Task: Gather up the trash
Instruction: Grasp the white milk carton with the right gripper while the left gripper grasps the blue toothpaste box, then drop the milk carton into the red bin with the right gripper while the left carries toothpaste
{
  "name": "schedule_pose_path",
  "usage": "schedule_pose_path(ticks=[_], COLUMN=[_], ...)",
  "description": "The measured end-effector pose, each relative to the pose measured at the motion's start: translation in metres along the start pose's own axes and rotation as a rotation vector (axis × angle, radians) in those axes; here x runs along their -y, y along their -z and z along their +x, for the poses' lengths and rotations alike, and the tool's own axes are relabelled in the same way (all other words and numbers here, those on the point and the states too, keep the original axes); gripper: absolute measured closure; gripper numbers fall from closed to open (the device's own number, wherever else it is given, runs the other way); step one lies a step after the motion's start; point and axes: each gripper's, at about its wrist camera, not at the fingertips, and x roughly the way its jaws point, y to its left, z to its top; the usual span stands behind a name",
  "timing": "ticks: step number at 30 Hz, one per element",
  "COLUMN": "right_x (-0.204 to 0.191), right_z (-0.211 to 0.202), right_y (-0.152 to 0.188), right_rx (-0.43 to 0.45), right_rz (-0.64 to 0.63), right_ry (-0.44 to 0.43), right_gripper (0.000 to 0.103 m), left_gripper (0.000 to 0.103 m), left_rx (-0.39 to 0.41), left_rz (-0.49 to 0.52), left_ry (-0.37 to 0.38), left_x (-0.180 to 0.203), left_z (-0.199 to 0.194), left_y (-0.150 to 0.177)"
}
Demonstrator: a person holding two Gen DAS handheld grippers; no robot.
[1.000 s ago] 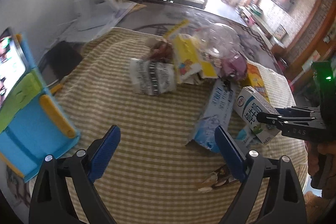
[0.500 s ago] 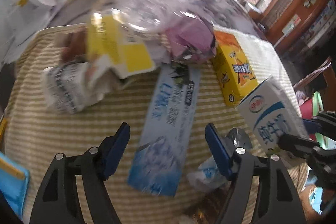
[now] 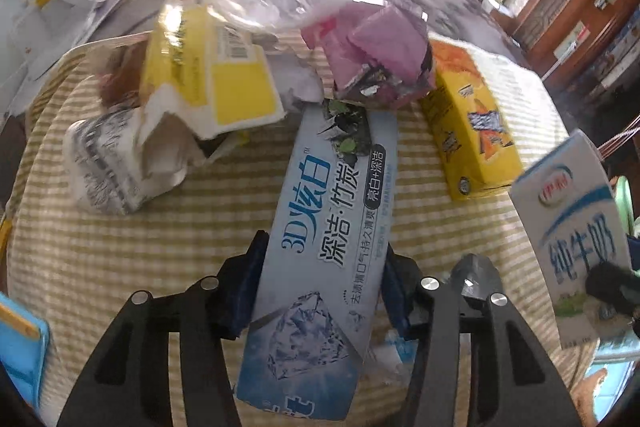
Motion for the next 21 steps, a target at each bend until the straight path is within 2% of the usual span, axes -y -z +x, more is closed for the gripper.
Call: schedule_pose_path(ticks=[7, 12, 21], right_x=[-0.005, -0.014, -0.034], right_z=[-0.022, -0.043, -0.080], right_y=[-0.009, -0.018, -0.020], right_rx=[0.091, 0.175, 0.285], right_rz=[-0.001, -0.023, -0.085], right_ry=[-0.014, -0.022, -0.040], right_gripper=[0.067, 0.067, 0.067], left_gripper=[0.054, 0.054, 0.054], left_rx=[0.148, 0.269, 0.421], left_rz=[-0.056, -0.079, -0.069], left_ry=[-0.006, -0.045, -0.096], left_x=[-0.002, -0.005, -0.002], left_z=[-0.076, -0.125, -0.181], left_y=[0.019, 0.014, 0.014])
